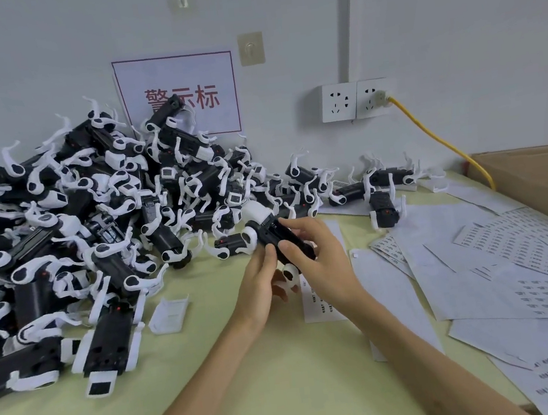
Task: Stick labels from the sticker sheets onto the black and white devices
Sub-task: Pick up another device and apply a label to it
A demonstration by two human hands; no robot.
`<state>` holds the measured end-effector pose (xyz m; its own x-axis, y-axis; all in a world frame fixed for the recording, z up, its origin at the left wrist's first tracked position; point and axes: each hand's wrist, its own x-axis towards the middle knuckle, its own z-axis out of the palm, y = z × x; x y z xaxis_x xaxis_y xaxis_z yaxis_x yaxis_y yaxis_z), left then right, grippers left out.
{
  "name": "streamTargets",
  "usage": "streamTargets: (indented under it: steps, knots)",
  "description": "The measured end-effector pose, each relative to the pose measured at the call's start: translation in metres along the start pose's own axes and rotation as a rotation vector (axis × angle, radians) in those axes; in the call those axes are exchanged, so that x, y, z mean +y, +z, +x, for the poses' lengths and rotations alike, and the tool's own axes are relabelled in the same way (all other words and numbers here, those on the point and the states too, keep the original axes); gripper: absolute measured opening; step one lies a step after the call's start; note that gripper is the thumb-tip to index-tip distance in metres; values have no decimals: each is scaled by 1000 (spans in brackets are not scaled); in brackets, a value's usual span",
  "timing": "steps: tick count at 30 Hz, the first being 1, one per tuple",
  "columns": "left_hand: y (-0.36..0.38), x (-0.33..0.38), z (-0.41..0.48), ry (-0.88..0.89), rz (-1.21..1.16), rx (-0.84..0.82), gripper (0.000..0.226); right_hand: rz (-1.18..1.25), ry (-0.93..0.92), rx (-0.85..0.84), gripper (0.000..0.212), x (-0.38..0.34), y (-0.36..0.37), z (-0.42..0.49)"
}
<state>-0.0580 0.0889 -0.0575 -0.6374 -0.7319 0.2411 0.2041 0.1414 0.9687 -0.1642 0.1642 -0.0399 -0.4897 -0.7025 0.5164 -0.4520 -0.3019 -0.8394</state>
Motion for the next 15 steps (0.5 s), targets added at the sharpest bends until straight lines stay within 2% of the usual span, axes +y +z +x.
streamTargets:
  steps: [3,6,9,13,15]
  knots:
    - [2,-5,-1,63,102,-7,20,51,14,58,9,1,-1,2]
    - [4,-9,-1,133,190,-38,14,179,54,108,14,-1,-4,5]
    - [4,-9,-2,158,214,-61,17,255,81,166,8,-5,-7,5]
    - [5,-8,-1,137,222,-15,28,309,123,144,10,-6,-8,5]
    - [5,-8,0,104,170,-12,26,256,68,122,15,-5,-9,5]
